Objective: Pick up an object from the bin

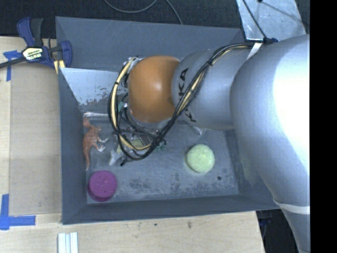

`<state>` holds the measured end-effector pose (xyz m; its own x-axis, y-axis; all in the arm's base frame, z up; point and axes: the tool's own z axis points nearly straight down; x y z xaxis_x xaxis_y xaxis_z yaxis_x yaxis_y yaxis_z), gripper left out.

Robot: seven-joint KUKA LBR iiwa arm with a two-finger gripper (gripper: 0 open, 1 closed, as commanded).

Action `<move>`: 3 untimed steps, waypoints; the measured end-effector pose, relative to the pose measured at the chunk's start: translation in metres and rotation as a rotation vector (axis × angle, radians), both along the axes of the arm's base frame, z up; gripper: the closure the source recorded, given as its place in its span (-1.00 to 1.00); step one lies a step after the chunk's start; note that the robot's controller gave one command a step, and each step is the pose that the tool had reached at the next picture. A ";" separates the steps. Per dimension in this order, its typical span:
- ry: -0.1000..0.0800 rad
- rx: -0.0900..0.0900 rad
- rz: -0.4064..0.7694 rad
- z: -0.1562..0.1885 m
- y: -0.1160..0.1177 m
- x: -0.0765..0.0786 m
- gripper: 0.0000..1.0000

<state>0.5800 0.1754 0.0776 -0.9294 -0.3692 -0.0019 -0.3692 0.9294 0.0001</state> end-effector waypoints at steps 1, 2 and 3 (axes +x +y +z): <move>0.005 -0.001 -0.001 0.014 0.000 -0.001 1.00; 0.005 -0.002 0.000 0.036 0.000 -0.001 1.00; 0.001 -0.001 0.000 0.056 0.000 0.000 1.00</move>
Offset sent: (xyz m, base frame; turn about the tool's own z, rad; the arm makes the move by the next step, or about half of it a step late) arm 0.0000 -0.0001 0.0145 0.0000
